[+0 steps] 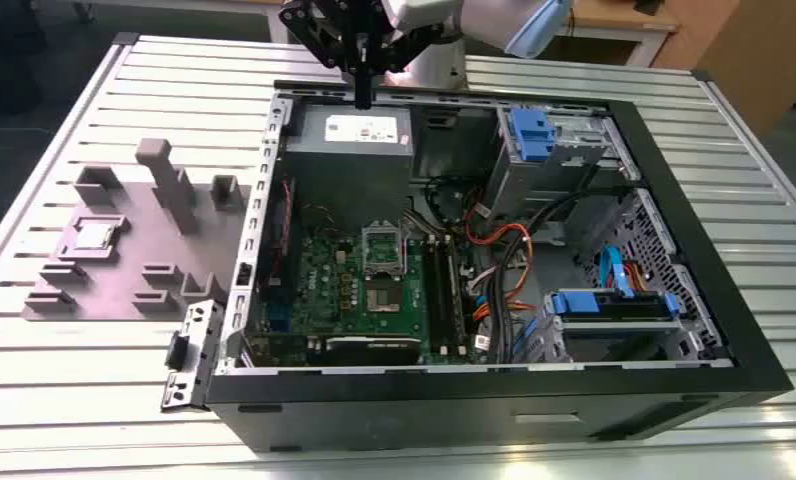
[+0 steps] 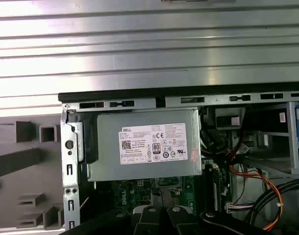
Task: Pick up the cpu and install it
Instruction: 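Reach for the cpu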
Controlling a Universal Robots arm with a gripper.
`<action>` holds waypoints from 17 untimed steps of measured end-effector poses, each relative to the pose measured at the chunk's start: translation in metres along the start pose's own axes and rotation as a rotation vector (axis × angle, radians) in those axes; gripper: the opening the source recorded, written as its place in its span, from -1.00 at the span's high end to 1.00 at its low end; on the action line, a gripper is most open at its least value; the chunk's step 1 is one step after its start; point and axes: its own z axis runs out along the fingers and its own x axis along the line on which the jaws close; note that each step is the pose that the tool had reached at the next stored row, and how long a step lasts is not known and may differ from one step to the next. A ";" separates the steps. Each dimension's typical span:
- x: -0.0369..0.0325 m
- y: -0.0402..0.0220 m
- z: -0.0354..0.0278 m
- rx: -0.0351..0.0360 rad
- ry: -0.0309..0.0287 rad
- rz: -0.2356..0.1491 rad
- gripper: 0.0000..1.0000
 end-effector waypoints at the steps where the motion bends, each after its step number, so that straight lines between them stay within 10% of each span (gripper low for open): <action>1: 0.0000 0.0000 0.0000 -0.0001 0.0000 0.000 0.79; 17: 0.0065 -0.0005 -0.0001 0.0000 0.0000 0.000 0.79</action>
